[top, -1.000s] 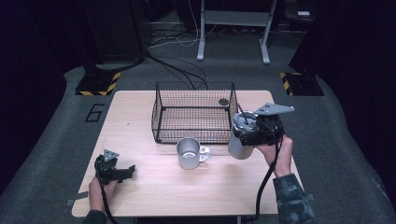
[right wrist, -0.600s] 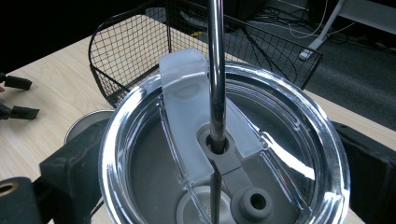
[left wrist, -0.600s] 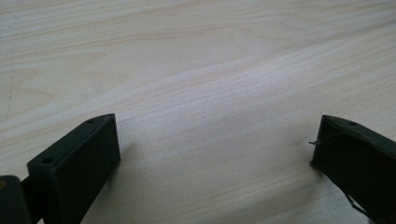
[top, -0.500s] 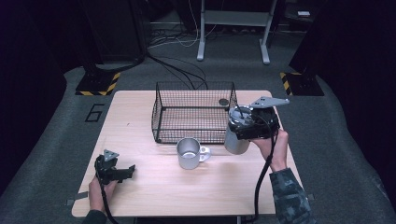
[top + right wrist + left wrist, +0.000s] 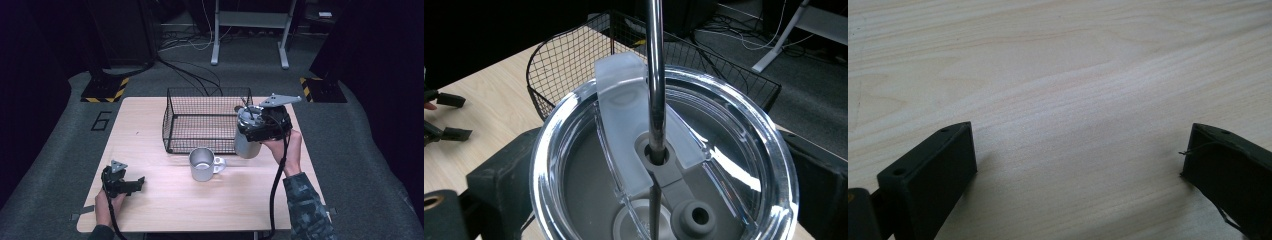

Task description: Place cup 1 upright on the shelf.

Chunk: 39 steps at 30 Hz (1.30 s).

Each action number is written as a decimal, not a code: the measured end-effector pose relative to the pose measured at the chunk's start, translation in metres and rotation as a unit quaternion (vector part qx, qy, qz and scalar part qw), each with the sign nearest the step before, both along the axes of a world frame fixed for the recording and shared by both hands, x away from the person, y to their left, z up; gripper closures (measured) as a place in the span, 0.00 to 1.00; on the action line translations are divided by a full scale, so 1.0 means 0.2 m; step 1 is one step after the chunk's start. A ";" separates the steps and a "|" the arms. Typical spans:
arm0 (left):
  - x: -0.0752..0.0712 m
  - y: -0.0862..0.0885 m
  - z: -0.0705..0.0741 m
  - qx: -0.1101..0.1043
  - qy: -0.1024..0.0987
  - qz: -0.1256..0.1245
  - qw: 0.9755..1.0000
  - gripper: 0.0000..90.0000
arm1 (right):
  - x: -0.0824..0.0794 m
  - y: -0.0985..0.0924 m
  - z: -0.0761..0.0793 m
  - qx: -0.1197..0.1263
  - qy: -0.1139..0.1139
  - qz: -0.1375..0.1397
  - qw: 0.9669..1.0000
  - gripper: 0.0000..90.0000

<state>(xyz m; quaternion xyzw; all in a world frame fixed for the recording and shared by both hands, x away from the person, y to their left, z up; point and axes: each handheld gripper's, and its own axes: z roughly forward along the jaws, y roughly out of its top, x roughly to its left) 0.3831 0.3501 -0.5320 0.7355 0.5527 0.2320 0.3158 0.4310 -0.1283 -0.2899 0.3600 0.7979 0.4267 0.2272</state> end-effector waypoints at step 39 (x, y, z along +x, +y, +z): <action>0.00 0.00 0.00 0.000 0.000 0.000 1.000 0.00 | 0.19 0.17 0.11 -0.011 -0.001 0.012 1.000 0.04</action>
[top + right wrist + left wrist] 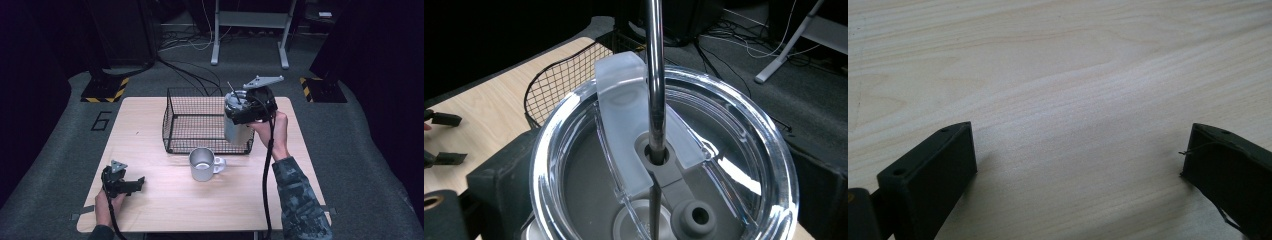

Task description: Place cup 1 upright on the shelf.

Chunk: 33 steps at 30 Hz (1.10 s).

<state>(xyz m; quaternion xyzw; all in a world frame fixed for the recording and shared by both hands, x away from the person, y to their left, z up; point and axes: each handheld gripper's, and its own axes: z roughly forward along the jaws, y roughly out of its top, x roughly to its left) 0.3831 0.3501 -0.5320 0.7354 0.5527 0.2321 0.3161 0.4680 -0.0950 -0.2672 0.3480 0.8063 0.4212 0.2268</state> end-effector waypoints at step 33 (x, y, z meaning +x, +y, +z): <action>0.00 0.00 0.00 0.000 0.000 0.000 1.000 0.00 | 0.23 0.02 -0.05 -0.003 0.009 -0.034 0.999 0.04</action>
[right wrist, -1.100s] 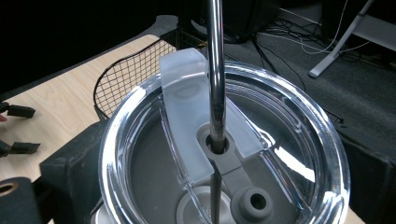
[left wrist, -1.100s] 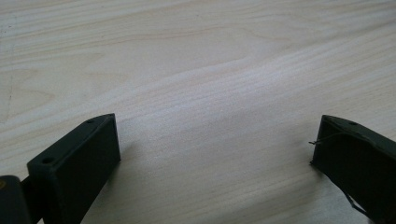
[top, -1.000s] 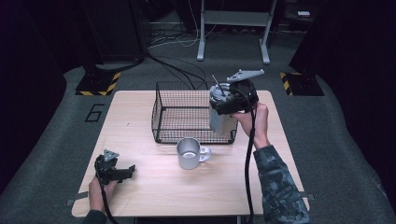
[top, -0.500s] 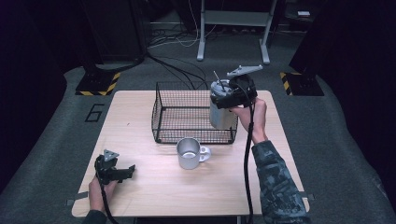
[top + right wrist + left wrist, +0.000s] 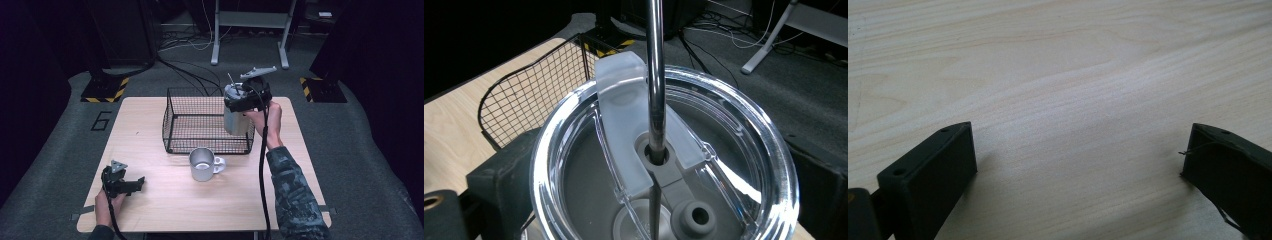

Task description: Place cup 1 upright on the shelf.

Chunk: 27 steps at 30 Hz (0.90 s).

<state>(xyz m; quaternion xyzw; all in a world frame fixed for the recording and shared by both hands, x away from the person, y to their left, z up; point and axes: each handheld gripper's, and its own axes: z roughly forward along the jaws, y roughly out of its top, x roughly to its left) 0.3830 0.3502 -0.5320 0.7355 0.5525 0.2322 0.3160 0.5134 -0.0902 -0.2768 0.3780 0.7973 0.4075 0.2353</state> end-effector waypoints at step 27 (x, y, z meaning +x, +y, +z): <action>0.00 0.00 0.00 0.004 0.000 -0.002 1.000 0.00 | 0.21 0.07 -0.17 -0.004 0.024 -0.031 0.999 0.04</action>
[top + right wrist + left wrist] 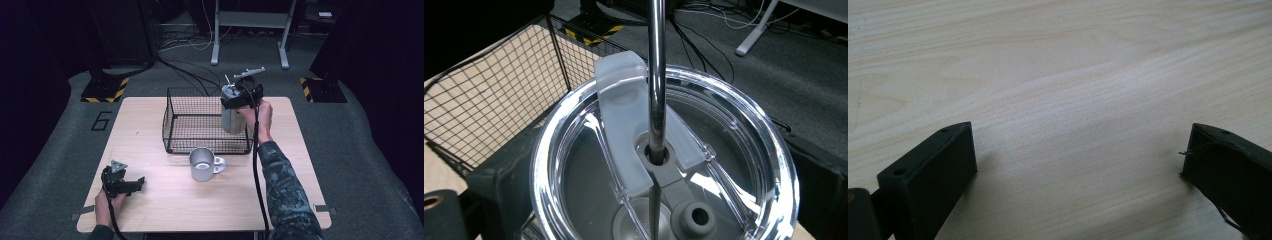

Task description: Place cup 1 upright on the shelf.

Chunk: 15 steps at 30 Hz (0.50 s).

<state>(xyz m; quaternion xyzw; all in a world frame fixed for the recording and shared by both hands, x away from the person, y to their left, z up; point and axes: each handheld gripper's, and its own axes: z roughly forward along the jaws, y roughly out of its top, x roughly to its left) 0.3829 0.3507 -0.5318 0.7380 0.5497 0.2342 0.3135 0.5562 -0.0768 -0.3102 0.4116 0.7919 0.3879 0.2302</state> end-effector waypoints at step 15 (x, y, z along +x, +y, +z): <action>0.00 0.00 0.00 -0.003 0.000 0.001 1.000 0.00 | 0.10 0.02 -0.15 -0.003 0.029 -0.023 0.999 0.04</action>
